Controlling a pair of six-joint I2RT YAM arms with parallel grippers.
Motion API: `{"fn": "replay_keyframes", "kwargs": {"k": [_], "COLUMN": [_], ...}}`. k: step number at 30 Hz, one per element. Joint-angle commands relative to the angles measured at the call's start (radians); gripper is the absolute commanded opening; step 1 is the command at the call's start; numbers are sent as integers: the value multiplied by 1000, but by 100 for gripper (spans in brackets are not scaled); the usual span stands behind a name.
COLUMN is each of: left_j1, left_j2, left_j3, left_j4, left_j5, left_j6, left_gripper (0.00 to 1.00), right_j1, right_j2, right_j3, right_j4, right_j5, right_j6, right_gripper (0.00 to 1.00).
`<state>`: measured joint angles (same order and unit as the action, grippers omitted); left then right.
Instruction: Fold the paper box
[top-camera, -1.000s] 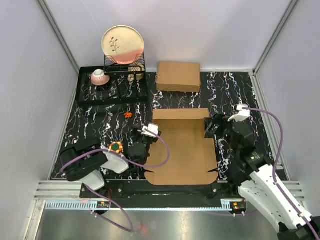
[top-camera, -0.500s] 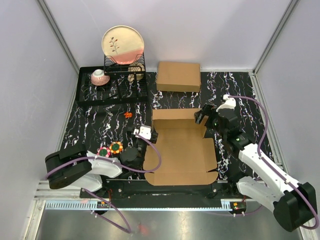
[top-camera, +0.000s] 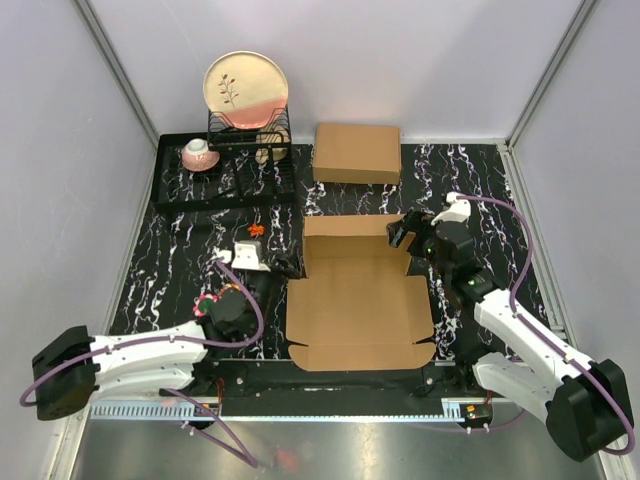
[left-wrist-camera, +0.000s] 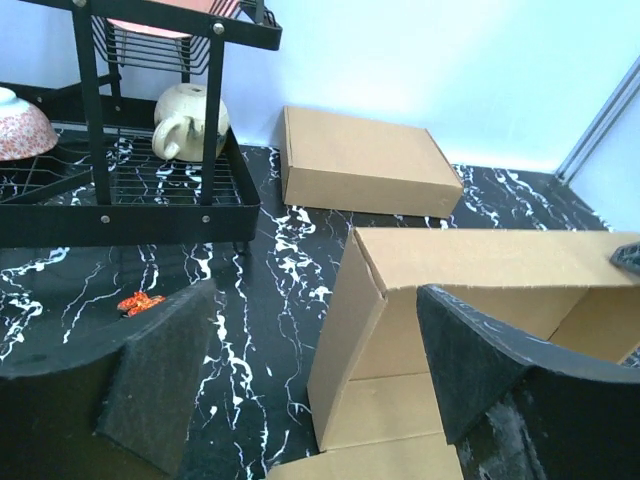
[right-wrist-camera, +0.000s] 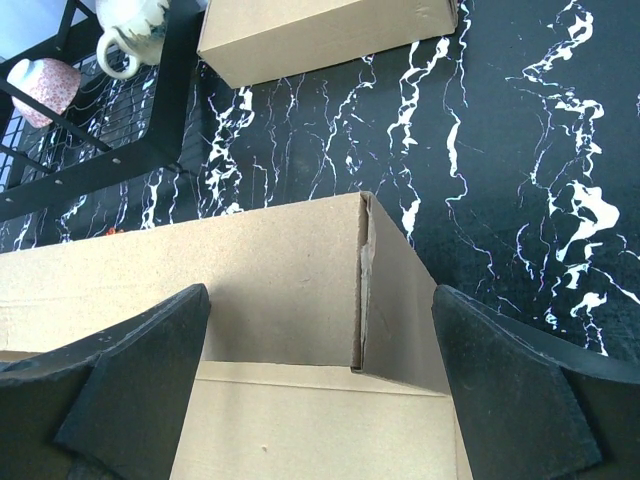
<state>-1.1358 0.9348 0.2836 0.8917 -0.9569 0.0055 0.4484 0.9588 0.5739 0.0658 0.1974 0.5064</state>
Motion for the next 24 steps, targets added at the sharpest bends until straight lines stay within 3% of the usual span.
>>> {"fn": "replay_keyframes", "kwargs": {"k": [1,6,9,21,24], "left_j1": [100,305,359,386,387], "left_j2": [-86,-4,53,202,225], "left_j3": [75,155,170,196,198], "left_j4": [-230,-387,-349,-198,-182], "left_j5": [150,398,498,664,684], "left_j6": [-234,-491,-580,-674,-680], "left_gripper": [87,87,86,85,76], "right_j1": [-7,-5,-7,-5,-5], "right_j2": [-8,-26,-40,-42,-38], "right_j3": [-17,-32,-49,-75,-74], "right_j4": [14,6,6,25,26], "right_j5": [-4,-4,-9,-38,-41], "right_j6": [-8,-22,-23,-9,-11], "right_gripper": [98,96,94,90,90]}}
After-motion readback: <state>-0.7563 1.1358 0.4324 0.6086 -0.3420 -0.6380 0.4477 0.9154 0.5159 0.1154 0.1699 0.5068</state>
